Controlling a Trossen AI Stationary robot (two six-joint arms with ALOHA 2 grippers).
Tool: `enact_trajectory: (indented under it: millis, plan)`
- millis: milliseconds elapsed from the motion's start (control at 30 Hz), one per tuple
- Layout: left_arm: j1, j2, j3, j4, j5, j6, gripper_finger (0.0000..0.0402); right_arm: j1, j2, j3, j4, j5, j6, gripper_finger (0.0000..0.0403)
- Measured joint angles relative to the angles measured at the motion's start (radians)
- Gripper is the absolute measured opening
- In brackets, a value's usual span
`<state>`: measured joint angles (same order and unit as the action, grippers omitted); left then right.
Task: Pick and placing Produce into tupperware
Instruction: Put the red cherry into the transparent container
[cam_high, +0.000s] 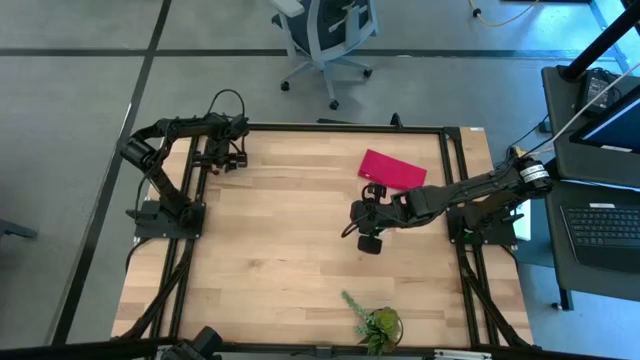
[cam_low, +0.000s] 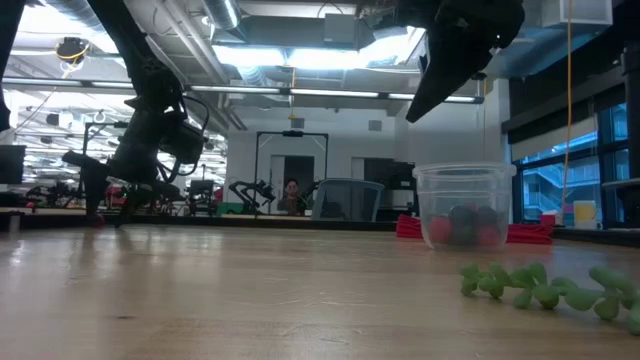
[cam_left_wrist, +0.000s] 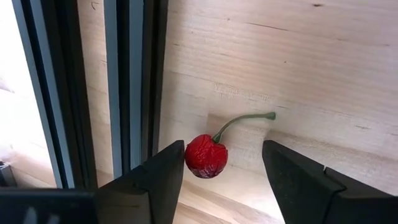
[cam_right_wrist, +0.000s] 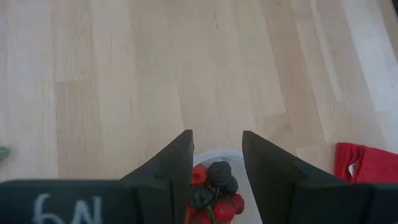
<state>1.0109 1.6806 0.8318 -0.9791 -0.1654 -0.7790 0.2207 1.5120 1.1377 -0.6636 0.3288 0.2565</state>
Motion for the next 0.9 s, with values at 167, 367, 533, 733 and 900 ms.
enact_trajectory:
  millis: [167,367,533,733,900]
  plan:
    - [0.0,0.0,-0.001,0.0,0.003,0.002,0.0202,0.0,0.0,0.0,0.0,0.0,0.0,0.0141]
    - [-0.001,0.001,-0.002,0.004,0.004,0.02,0.0189,0.0,0.0,0.0,0.0,0.0,0.0,0.0141]
    - [-0.001,0.001,-0.002,0.006,0.004,0.03,0.0176,0.0,0.0,0.0,0.0,0.0,0.0,0.0141]
    - [-0.001,0.002,-0.002,0.009,0.004,0.03,0.0153,0.0,0.0,0.0,0.0,0.0,0.0,0.0141]
    - [-0.001,0.002,-0.002,0.013,0.006,0.031,0.0132,0.0,0.0,0.0,0.0,0.0,0.0,0.0141]
